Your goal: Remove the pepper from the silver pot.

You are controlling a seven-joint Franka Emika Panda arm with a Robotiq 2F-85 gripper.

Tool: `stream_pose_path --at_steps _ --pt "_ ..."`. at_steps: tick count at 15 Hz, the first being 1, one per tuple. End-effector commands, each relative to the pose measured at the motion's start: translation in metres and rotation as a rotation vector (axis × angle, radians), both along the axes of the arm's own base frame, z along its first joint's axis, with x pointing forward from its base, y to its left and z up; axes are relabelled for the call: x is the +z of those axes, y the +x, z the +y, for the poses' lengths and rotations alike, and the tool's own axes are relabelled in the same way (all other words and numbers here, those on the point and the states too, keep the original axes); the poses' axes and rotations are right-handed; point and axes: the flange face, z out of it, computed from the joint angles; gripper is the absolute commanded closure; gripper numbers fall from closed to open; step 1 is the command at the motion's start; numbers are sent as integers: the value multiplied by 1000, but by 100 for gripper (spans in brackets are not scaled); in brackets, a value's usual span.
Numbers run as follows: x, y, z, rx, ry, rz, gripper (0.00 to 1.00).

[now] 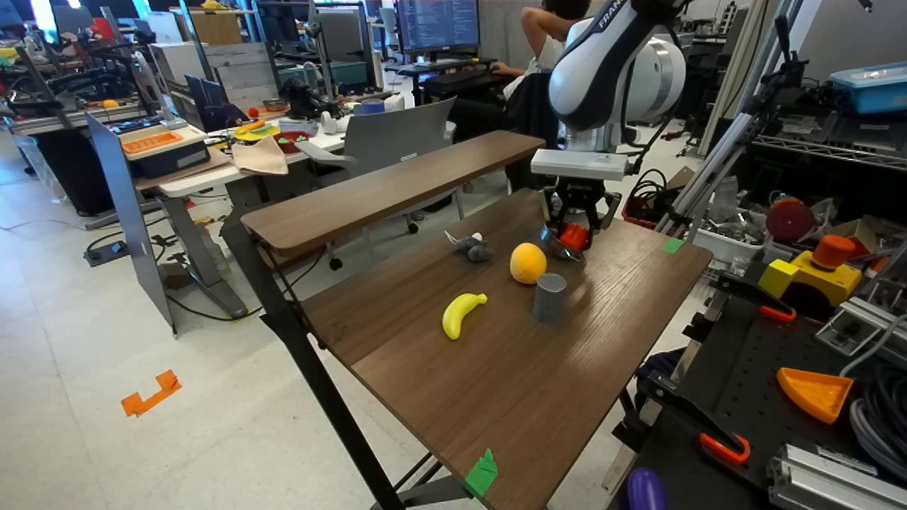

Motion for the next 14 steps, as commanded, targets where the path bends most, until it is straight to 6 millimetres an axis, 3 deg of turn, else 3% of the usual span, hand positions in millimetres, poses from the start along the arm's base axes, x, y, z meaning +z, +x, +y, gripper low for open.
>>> stream_pose_path --at_steps 1,14 --pt "11 0 2 16 -19 10 72" --pt "72 3 13 110 -68 -50 72"
